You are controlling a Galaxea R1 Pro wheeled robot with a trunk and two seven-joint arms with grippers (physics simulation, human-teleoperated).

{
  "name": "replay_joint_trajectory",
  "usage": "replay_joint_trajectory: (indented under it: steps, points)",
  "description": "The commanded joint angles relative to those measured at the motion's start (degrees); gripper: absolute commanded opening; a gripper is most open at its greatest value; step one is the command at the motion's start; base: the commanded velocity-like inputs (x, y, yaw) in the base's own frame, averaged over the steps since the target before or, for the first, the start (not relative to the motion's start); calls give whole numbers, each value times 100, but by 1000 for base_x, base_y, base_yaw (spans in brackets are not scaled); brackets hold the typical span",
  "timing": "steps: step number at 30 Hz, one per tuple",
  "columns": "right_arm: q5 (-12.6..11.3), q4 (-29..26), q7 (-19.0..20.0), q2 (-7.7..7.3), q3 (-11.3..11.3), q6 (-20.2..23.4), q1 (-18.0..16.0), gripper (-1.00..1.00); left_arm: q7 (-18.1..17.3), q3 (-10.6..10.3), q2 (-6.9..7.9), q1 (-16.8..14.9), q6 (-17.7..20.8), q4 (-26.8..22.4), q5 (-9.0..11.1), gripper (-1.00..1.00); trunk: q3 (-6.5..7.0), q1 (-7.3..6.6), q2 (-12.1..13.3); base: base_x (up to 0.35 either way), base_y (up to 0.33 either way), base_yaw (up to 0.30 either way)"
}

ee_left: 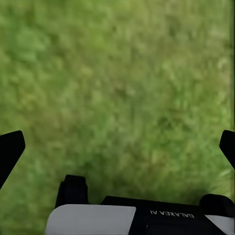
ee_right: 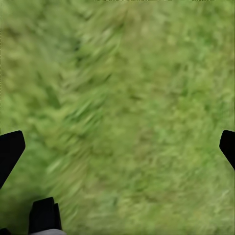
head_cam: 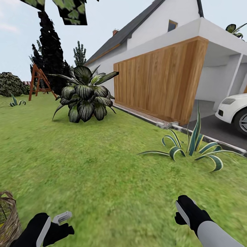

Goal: Take the three Easter eggs out of the wicker basket on the lawn in the garden, then place them on the lawn next to a single tree (choose any tree) so that all three eggs are next to the same tree and none are left in the basket.

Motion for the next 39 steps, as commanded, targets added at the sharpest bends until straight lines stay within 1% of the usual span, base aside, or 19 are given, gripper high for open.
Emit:
replay_joint_trajectory:
  steps: [1,25,30,39]
  points:
    - [-62,-7,-39,-7,42,22,-3,100,13,10,-6,-3,30,-4,34,100,12,-23,38,0,0,0]
    - [-62,-16,-37,-7,44,15,-3,100,6,2,-12,-3,30,40,40,100,443,-550,1001,0,0,0]
    - [-62,-16,-37,-7,41,-70,-3,100,6,1,-13,-3,30,40,40,100,532,-660,1202,0,0,0]
    - [-64,-16,-37,-7,39,-90,-3,100,6,2,-16,-3,30,40,40,100,694,-858,1562,0,0,0]
